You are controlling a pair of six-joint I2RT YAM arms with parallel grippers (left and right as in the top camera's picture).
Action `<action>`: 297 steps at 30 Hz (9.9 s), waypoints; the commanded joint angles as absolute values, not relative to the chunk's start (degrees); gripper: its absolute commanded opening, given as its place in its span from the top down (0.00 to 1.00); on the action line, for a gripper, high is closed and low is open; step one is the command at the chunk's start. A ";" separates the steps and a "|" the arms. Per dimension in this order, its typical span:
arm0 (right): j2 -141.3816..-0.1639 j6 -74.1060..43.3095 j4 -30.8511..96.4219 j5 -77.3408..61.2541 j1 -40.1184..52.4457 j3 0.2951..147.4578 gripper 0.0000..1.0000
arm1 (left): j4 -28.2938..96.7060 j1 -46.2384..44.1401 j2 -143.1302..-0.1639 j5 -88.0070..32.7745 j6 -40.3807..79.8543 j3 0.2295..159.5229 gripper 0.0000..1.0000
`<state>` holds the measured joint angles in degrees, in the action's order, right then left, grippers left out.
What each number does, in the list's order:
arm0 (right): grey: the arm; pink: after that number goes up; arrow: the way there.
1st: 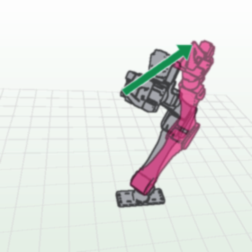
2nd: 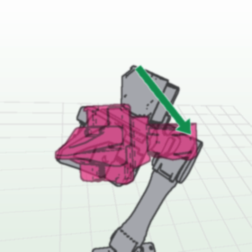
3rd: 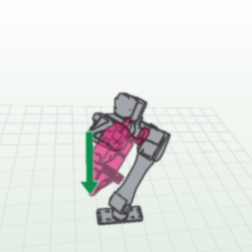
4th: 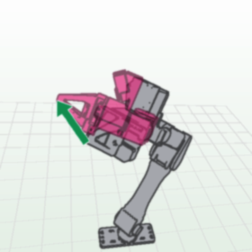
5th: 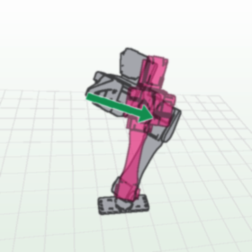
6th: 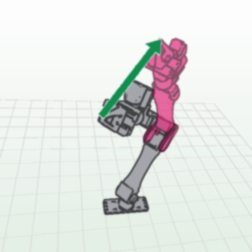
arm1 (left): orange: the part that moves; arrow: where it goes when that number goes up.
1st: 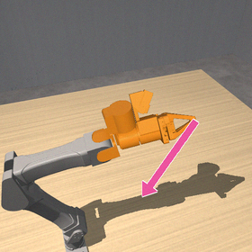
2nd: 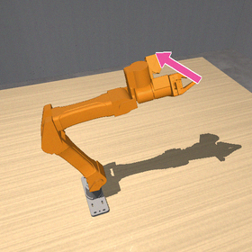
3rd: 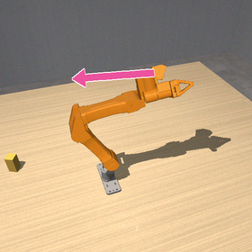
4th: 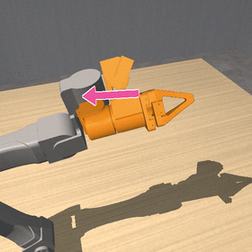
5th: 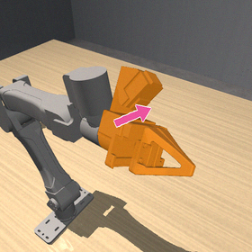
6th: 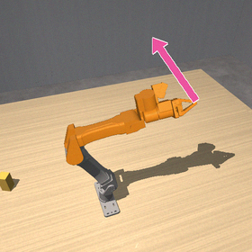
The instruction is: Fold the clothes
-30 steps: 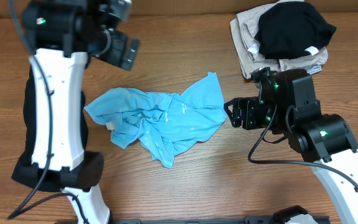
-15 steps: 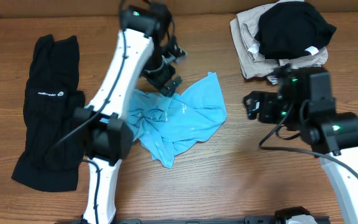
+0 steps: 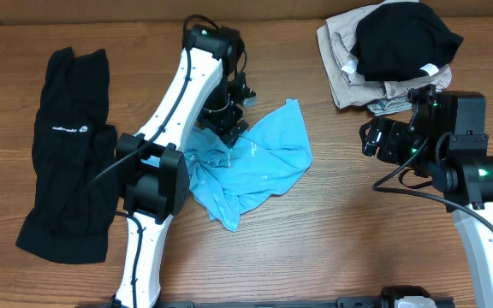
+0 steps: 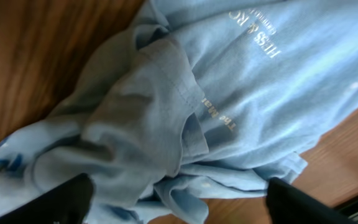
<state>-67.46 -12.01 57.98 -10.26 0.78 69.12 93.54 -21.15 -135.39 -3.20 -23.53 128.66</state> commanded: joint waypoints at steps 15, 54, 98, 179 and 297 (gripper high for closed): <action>-67.26 -12.21 57.78 -10.11 0.62 70.57 0.13 | 87.57 -21.80 -136.62 1.50 -14.09 121.23 0.94; -89.80 -13.78 30.13 -6.44 15.33 70.57 0.23 | 96.79 -12.67 -111.26 1.89 -4.71 176.66 0.96; -112.79 -40.51 69.67 8.08 14.57 74.67 0.22 | 96.79 -0.86 -111.26 10.02 0.82 165.91 0.96; -91.98 -8.75 70.22 4.43 9.50 104.99 0.96 | 92.99 1.04 -112.81 6.46 -0.89 155.15 0.96; -78.22 -4.23 68.79 4.49 10.98 117.27 0.96 | 87.09 6.00 -96.57 8.40 -1.32 166.41 0.96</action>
